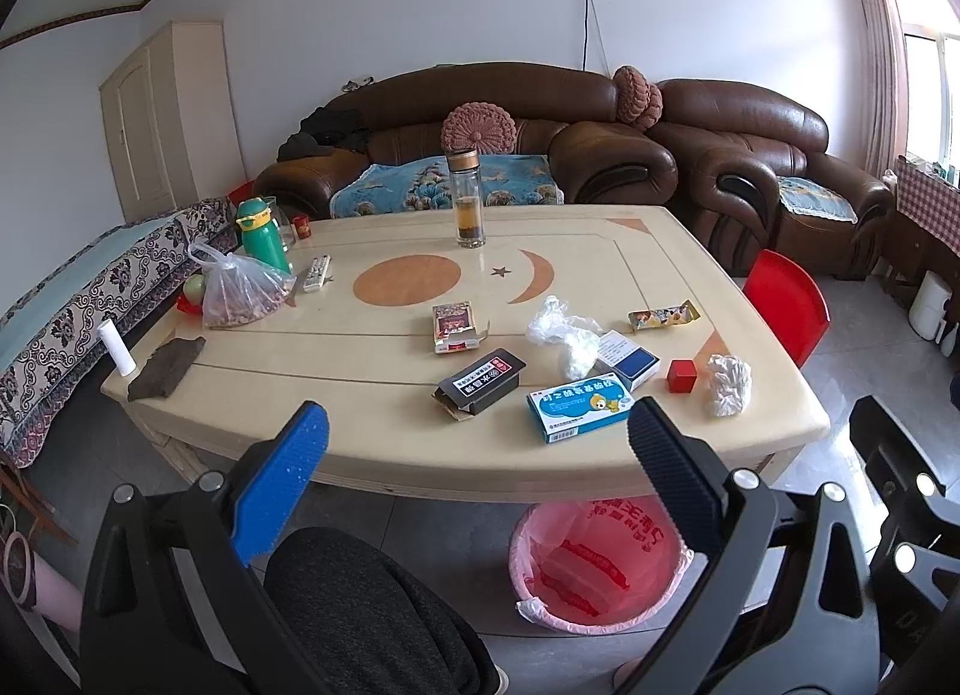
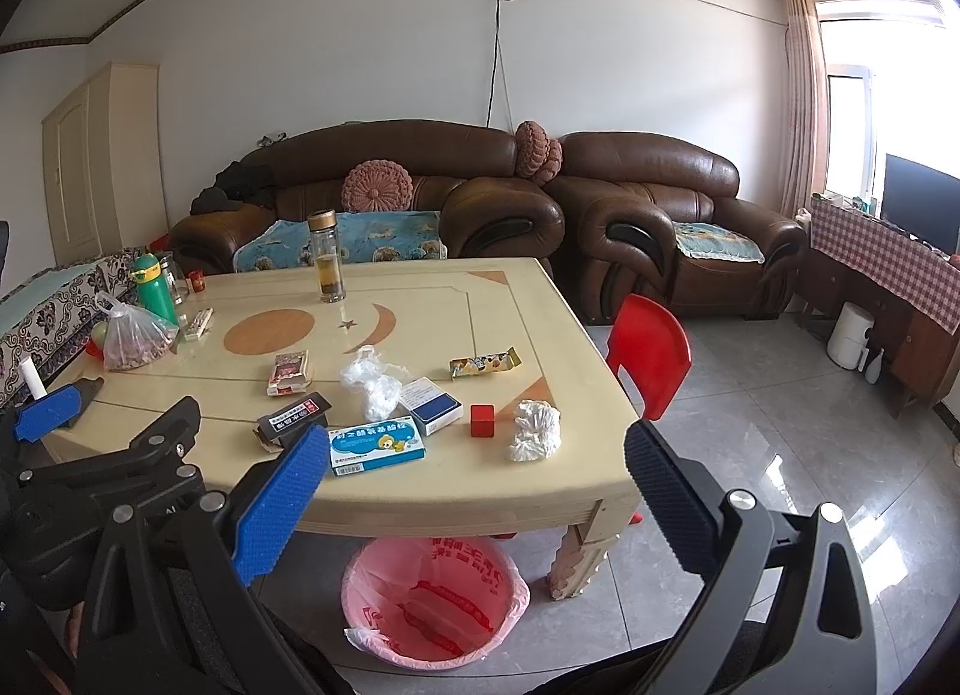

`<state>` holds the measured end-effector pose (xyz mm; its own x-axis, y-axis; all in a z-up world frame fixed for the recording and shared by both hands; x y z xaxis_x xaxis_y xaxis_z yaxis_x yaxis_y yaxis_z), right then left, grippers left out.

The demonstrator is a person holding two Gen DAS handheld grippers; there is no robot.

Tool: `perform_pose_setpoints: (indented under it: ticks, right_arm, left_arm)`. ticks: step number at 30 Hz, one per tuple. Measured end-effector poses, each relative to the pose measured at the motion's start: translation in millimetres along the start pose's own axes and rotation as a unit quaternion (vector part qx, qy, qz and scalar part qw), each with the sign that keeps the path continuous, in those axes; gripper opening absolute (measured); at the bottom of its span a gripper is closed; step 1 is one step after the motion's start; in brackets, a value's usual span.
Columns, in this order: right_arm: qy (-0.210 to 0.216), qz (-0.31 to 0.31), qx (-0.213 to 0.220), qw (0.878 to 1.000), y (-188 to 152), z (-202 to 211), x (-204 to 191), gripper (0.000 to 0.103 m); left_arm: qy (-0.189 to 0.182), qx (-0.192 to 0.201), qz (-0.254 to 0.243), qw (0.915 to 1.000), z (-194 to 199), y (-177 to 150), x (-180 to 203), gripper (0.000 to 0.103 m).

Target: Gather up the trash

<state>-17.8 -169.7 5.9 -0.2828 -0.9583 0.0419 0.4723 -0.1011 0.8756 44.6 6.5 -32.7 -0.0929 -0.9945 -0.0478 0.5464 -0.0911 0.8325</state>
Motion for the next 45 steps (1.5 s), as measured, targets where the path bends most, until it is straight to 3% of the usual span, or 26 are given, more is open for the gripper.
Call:
perform_pose_setpoints:
  ticks: [24,36,42,45]
  right_arm:
    - [0.009,0.001,-0.01,1.0,-3,-10,-4,0.096]
    - [0.011,0.0,-0.057,0.998,-16,-68,1,0.096]
    - [0.022,0.004,-0.044,0.999,-14,-89,6,0.096]
    - [0.016,0.005,-0.039,0.999,-12,-101,12,0.096]
  left_arm:
    - [0.003,-0.008,-0.004,1.0,-2,1,-3,0.098]
    - [-0.012,-0.071,0.012,0.9974,-56,-12,-13,0.098]
    - [-0.027,-0.093,0.032,0.9948,-85,-10,-27,0.098]
    - [-0.052,-0.104,0.031,0.9927,-100,-7,-33,0.098]
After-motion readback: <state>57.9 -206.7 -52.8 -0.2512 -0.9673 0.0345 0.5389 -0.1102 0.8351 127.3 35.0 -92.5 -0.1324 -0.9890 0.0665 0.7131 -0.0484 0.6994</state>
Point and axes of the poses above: each gripper's, at about its wrist camera, not at the fingertips, and z roughly against the way its jaws point, x to its right, y to its top, the point moved 6 cm from there along -z, roughly the way its jaws point, and after that the axes turned 5 degrees about -y, right-handed, at the moved point
